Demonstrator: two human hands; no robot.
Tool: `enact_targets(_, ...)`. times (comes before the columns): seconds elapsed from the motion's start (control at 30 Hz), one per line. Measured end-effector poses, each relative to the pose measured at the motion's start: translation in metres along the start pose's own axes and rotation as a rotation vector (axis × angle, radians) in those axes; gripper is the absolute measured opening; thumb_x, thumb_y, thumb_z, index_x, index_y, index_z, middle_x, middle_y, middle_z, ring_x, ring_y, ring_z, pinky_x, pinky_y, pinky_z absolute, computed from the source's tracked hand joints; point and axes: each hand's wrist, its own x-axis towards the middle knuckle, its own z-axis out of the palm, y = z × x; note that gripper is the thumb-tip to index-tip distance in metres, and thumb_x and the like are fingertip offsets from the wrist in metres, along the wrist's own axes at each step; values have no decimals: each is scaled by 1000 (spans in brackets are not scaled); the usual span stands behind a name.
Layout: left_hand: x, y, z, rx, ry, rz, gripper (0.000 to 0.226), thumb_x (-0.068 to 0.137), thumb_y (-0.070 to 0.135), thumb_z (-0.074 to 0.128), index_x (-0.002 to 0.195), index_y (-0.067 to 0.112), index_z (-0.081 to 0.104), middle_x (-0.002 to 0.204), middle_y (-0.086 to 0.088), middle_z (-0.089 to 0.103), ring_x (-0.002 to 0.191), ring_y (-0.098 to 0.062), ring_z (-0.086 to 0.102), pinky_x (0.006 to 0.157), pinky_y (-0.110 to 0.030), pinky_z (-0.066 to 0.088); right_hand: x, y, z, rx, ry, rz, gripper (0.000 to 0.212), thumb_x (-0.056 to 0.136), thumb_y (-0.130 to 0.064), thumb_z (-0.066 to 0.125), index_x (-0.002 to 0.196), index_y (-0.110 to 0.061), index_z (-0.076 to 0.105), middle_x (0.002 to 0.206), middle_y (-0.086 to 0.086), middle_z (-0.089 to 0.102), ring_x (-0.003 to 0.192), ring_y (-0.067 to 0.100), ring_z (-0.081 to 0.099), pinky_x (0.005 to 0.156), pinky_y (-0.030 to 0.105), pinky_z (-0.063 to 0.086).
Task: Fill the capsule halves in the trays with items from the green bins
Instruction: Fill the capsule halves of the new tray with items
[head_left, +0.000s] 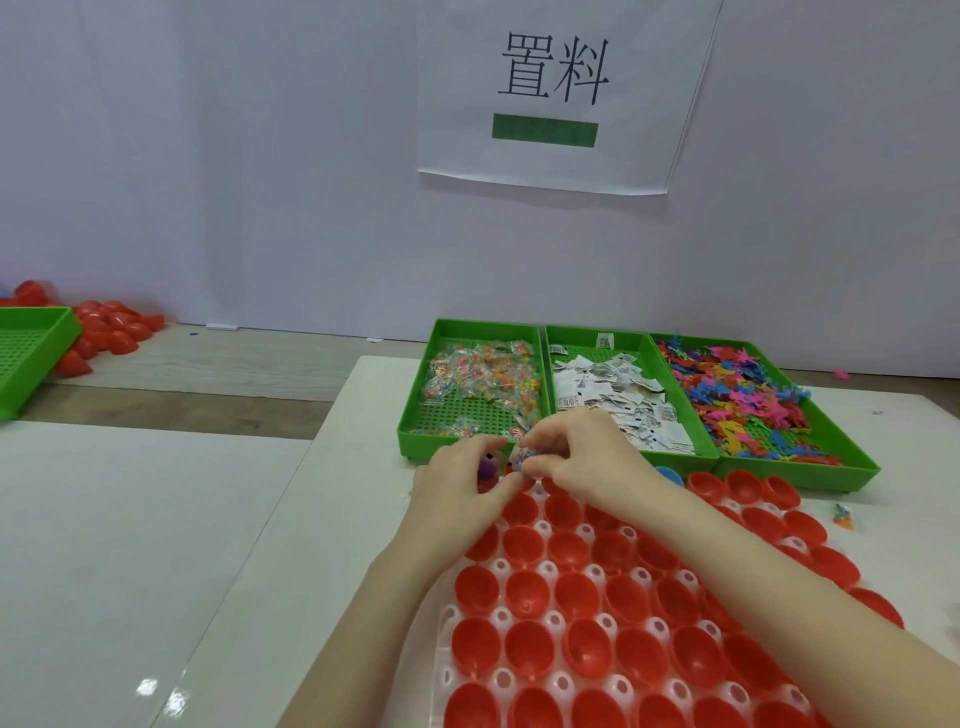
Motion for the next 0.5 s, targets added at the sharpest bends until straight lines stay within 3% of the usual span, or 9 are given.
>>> enact_targets(0.1,0,0,0,-65,7,32,26,85,32,64,109,22,62,87,14,53,92,-11,53,89,-36,43,0,-1,1,-22,3,12,21,77,-8,71,97,-10,71,84,9,70,73,16,63,66,20,48)
enact_targets(0.23,-1,-1,1,-104,31,64,20,83,22,66,103,19,65,88,12,56,87,-10,52,86,-35,43,0,-4,-3,-98,-42,-29,15,78,-2,68,88,-11,72,84,7,72,79,17,65,72,25,51)
enact_targets(0.33,0,-1,2,-128,37,52,21,82,18,66,103,18,65,92,5,61,90,-14,54,87,-37,43,1,-8,-3,-177,-64,-56,27,80,5,58,94,-13,74,89,6,72,81,12,63,71,21,47)
enact_targets(0.5,1,-1,3,-135,48,41,21,81,16,67,103,18,66,94,2,64,90,-15,56,83,-31,44,2,-15,0,-302,-45,-85,26,80,1,56,97,-12,71,85,5,64,85,22,58,69,28,46)
